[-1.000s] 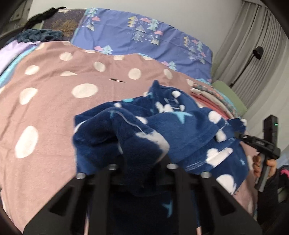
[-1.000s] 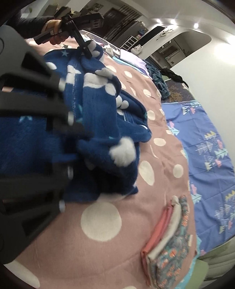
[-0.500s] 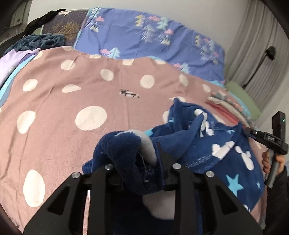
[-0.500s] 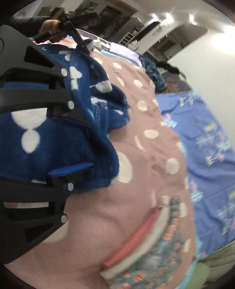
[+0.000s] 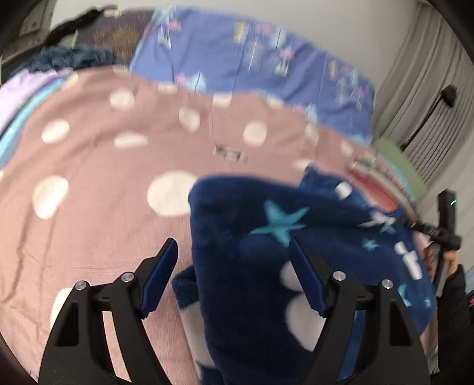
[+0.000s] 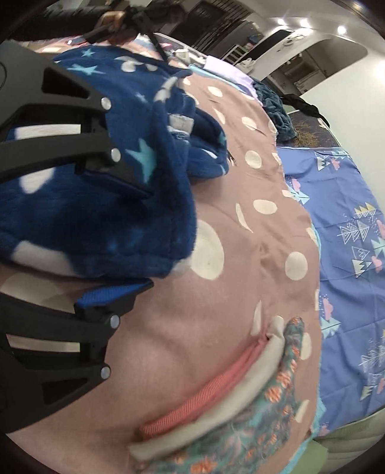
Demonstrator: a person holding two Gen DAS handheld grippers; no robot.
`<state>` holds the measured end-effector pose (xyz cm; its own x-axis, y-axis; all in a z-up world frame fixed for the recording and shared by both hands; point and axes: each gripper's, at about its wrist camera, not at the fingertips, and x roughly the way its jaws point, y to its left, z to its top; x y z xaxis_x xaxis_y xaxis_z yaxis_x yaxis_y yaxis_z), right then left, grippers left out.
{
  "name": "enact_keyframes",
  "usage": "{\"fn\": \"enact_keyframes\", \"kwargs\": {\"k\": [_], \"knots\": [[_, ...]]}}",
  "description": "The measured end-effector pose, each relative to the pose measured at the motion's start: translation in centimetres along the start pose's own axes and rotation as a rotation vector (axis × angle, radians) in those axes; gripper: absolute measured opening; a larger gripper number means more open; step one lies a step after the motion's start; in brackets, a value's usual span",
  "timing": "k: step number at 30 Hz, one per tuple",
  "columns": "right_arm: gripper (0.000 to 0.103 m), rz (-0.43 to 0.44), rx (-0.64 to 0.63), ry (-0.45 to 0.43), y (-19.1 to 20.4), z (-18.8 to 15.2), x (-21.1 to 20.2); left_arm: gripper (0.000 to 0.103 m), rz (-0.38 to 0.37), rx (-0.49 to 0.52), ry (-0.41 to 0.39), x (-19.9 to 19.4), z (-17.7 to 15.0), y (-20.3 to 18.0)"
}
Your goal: Fold small clothes
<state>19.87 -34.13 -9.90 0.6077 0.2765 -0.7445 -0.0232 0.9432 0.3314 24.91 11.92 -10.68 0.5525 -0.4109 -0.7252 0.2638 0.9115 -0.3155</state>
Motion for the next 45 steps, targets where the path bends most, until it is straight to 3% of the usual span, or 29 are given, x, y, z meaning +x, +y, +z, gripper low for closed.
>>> {"fn": "enact_keyframes", "kwargs": {"k": [1, 2, 3, 4, 5, 7, 10, 13, 17, 18, 20, 24, 27, 29, 33, 34, 35, 37, 40, 42, 45], "knots": [[0.033, 0.002, 0.012, -0.003, 0.0, 0.2, 0.2, 0.071, -0.001, -0.019, 0.012, 0.8, 0.2, 0.3], [0.011, -0.001, 0.019, -0.006, 0.0, 0.4, 0.3, 0.029, 0.002, -0.049, 0.017, 1.5, 0.5, 0.5], [0.011, -0.003, 0.029, -0.01, 0.1, 0.6, 0.3, 0.007, -0.001, -0.074, 0.027, 1.9, 0.8, 0.8], [0.01, 0.011, 0.036, -0.037, 0.2, 0.8, -0.4, 0.007, -0.007, -0.112, 0.025, 1.7, 1.2, 0.9], [0.01, 0.032, 0.028, -0.086, 0.6, 1.0, -1.6, 0.007, -0.03, -0.126, -0.031, 0.5, 1.5, 0.8], [0.01, 0.077, 0.008, -0.161, 1.2, 1.4, -4.0, 0.007, -0.06, -0.078, -0.132, -2.5, 1.7, -0.3], [0.01, 0.071, -0.012, -0.239, 1.9, 2.8, -5.9, 0.008, -0.019, -0.034, -0.19, -4.8, 2.7, -1.1], [0.013, 0.003, -0.013, -0.194, 1.8, 4.1, -3.1, 0.01, 0.055, -0.019, -0.144, -2.5, 3.4, -0.7], [0.026, -0.226, -0.055, 0.025, 1.7, 2.5, 4.0, 0.021, 0.22, -0.002, 0.057, 4.1, 1.9, 0.4], [0.026, -0.251, -0.071, 0.042, 1.7, 1.6, 4.5, 0.024, 0.224, 0.003, 0.069, 4.2, 1.5, 0.5], [0.032, -0.275, -0.081, -0.006, 1.7, 1.0, 3.3, 0.033, 0.224, -0.005, 0.018, 2.6, 0.9, 0.5], [0.033, -0.283, -0.049, -0.12, 1.4, 0.0, -2.8, 0.033, 0.166, -0.008, -0.094, -2.9, 0.4, -0.9], [0.03, -0.247, -0.051, -0.149, 1.4, -2.0, -6.0, 0.033, 0.066, 0.041, -0.143, -6.6, -0.6, -4.5], [0.014, -0.225, -0.034, -0.119, 0.6, -3.9, -6.7, 0.033, -0.01, 0.103, -0.134, -7.8, -2.2, -8.1], [0.003, -0.218, 0.019, -0.056, -1.7, -6.4, -6.2, 0.033, -0.16, 0.264, -0.034, -6.5, -6.6, -17.4], [0.003, -0.201, 0.042, -0.047, -2.2, -6.7, -5.9, 0.036, -0.207, 0.333, -0.002, -5.7, -8.1, -20.7], [0.003, -0.176, 0.065, -0.038, -2.6, -6.8, -5.8, 0.047, -0.235, 0.413, 0.028, -5.0, -9.7, -23.9], [0.003, -0.087, 0.107, -0.011, -3.7, -6.8, -5.5, 0.062, -0.229, 0.572, 0.042, -3.9, -13.1, -29.5], [0.009, 0.002, 0.167, 0.019, -4.7, -6.0, -4.8, 0.063, -0.183, 0.787, 0.063, -1.7, -17.4, -36.1], [0.009, 0.07, 0.197, 0.044, -5.1, -5.5, -4.2, 0.063, -0.111, 0.908, 0.022, -0.8, -19.8, -38.8], [0.011, 0.082, 0.173, 0.082, -5.1, -4.9, -2.9, 0.063, -0.017, 1.052, -0.041, 0.1, -22.4, -41.7]]}}
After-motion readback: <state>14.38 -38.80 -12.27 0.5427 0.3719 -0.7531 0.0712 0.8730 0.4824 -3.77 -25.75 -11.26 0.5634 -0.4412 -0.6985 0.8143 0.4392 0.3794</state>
